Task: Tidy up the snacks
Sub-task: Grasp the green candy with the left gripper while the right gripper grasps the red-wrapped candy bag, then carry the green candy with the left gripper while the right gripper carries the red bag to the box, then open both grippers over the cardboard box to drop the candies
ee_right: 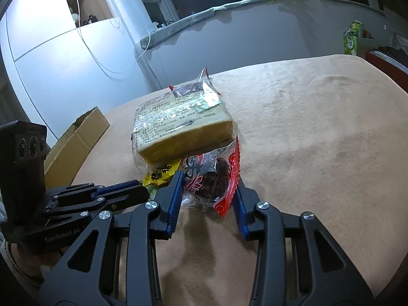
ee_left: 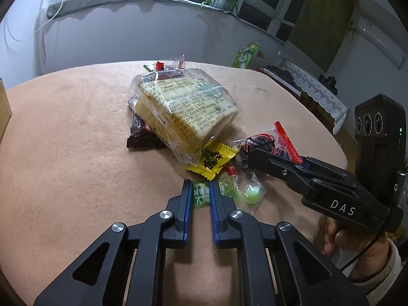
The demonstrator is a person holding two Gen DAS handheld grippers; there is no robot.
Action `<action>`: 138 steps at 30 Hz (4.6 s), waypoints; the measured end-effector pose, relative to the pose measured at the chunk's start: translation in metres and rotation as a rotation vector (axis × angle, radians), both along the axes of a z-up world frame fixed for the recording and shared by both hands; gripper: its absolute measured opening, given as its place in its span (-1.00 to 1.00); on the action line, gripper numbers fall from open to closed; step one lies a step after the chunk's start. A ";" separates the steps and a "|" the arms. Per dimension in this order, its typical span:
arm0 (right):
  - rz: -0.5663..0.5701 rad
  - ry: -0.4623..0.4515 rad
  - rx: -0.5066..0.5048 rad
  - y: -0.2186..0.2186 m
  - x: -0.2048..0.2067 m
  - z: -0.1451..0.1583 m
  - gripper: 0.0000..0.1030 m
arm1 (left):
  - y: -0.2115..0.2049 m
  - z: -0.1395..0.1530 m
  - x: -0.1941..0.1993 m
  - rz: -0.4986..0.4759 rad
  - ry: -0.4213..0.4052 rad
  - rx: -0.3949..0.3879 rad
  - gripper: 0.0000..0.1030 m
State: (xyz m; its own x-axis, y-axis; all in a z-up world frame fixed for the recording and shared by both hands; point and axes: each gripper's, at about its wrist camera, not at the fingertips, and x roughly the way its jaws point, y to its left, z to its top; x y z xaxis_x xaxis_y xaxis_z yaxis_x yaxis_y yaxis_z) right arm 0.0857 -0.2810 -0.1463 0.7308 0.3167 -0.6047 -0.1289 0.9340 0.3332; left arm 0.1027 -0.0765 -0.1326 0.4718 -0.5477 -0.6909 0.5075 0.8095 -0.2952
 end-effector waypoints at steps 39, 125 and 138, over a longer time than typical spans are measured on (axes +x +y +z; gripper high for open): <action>-0.066 -0.060 0.016 -0.025 -0.026 0.007 -0.27 | -0.012 0.011 -0.015 -0.004 -0.083 0.072 -0.88; 0.476 -0.206 -0.211 0.302 -0.003 0.067 0.18 | 0.279 0.058 -0.068 0.669 -0.270 -0.047 0.35; 0.408 -0.243 -0.193 0.270 -0.040 0.071 0.39 | 0.262 0.074 -0.080 0.638 -0.298 -0.027 0.41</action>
State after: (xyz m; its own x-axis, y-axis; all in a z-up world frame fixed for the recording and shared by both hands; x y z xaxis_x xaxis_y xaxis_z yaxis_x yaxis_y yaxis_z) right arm 0.0459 -0.0114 -0.0756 0.6974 0.5050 -0.5085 -0.5483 0.8329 0.0751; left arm 0.0228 0.1859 -0.0583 0.8736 -0.1164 -0.4725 -0.0015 0.9703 -0.2417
